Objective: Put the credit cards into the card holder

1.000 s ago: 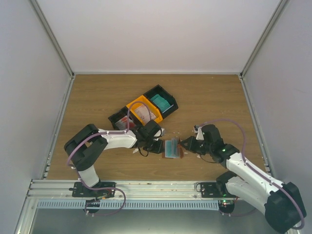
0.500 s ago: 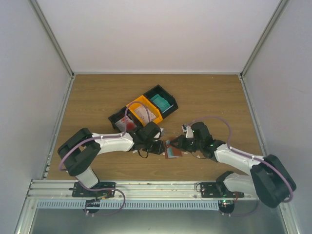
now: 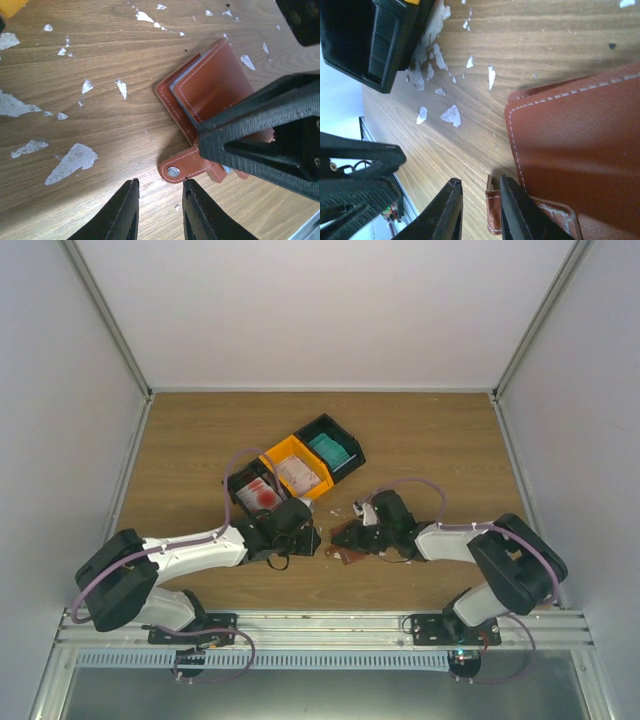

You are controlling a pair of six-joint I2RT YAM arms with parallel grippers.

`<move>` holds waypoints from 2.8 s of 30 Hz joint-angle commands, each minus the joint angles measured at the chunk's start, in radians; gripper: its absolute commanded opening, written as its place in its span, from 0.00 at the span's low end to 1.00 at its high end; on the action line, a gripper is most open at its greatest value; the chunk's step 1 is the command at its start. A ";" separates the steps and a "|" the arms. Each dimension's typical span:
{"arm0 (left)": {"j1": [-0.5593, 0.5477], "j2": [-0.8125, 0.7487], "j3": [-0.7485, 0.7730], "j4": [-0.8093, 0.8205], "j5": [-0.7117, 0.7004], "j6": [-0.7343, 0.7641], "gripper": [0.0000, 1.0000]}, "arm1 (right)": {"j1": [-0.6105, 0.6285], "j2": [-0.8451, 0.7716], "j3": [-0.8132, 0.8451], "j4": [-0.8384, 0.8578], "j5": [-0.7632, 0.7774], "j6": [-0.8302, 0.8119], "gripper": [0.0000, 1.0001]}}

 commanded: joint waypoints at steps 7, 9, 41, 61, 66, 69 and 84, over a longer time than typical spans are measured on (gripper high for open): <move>-0.005 -0.043 0.020 0.132 0.136 0.139 0.31 | 0.009 -0.112 0.064 -0.070 0.002 -0.087 0.34; -0.005 -0.046 0.032 0.153 0.171 0.161 0.34 | 0.006 -0.155 0.065 -0.094 0.028 -0.095 0.35; -0.002 0.281 0.320 0.009 0.256 0.269 0.22 | 0.089 -0.188 0.042 -0.532 0.485 -0.187 0.39; -0.002 0.371 0.232 -0.055 0.114 0.270 0.10 | -0.047 -0.293 -0.094 -0.234 0.188 -0.169 0.48; 0.000 0.364 0.167 -0.017 0.118 0.246 0.07 | -0.091 -0.221 -0.128 -0.095 0.088 -0.167 0.48; 0.000 0.360 0.129 0.007 0.121 0.241 0.06 | -0.114 -0.159 -0.158 0.000 0.025 -0.162 0.48; 0.011 0.258 0.046 0.091 0.182 0.215 0.08 | -0.119 -0.079 -0.104 0.075 -0.028 -0.197 0.00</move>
